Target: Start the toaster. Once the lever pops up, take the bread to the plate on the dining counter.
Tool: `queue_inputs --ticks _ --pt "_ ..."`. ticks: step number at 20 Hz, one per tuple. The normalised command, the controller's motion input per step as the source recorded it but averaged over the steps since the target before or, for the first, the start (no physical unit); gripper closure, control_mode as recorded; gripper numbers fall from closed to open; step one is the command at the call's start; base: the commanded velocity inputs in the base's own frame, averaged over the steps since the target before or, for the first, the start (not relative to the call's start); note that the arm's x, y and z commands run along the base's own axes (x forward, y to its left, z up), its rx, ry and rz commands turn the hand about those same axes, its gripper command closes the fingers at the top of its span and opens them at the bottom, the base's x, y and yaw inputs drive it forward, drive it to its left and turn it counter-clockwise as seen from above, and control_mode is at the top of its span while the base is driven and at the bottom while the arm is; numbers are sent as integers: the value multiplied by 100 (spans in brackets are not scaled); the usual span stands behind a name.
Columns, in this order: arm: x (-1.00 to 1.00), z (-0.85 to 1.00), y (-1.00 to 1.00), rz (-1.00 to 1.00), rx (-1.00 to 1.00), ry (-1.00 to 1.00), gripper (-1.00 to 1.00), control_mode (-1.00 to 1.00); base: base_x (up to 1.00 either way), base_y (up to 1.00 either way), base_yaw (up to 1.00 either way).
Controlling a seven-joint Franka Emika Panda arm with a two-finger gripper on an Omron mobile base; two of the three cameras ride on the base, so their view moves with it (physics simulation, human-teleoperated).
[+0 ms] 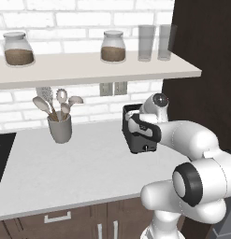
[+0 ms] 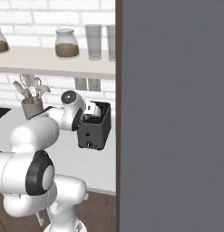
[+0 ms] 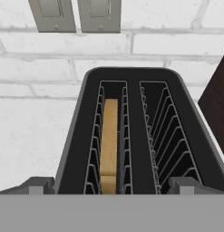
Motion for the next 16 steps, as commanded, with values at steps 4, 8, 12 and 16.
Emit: queue_inputs --ticks 4,8,12,16 --pt "0 0 0 0 0 0 -100 -100 0 0 0" --pt "0 0 0 0 0 0 -100 -100 0 0 0" --pt "0 0 0 0 0 0 -100 -100 0 0 0" --pt "0 0 0 0 0 0 -100 -100 0 0 0"
